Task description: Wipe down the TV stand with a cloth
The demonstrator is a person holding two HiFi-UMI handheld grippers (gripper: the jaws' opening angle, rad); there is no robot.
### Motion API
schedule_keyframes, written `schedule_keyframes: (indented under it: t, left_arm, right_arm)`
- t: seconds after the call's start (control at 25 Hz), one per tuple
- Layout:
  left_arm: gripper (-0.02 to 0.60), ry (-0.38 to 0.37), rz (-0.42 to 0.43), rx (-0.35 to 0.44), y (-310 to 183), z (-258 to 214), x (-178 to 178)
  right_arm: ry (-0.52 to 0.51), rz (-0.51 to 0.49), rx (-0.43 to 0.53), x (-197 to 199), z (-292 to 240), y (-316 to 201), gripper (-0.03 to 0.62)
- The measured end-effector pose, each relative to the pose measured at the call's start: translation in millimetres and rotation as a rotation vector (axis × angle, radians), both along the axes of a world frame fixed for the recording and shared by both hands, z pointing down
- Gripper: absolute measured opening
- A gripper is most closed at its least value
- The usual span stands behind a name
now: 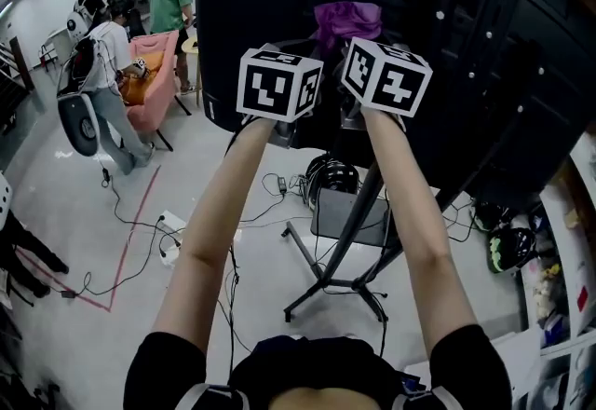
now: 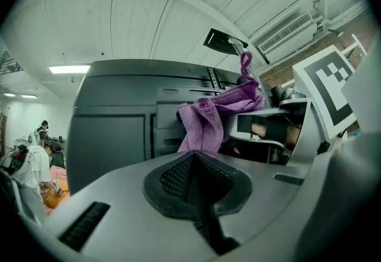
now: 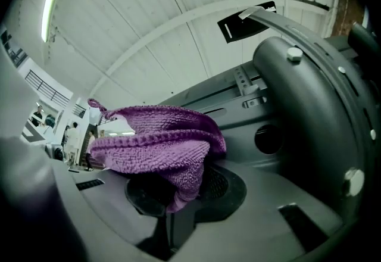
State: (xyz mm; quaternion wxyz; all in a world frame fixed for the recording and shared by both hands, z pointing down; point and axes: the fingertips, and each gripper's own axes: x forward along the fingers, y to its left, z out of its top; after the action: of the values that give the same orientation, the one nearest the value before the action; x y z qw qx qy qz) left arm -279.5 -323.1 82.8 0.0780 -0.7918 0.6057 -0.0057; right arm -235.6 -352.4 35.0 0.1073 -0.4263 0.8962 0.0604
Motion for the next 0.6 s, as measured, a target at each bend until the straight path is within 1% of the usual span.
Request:
schedule_keyframes:
  t: [0.2,0.48,0.6]
  left_arm:
    - [0.006,-0.011,0.041,-0.019,-7.4,5.9,28.1]
    - [0.006,-0.015,0.069,-0.039,-7.3,13.7,46.6]
    - [0.006,-0.019,0.073,-0.042,-4.7,16.1,51.7]
  right_arm:
    - [-0.03,0.066,-0.03,34.8,3.7,-5.7,0.064]
    - [-0.025,0.107,-0.077,49.5,17.3,-7.1,0.064]
    - [-0.062,0.105,-0.121,57.3,27.7,-5.2,0.064]
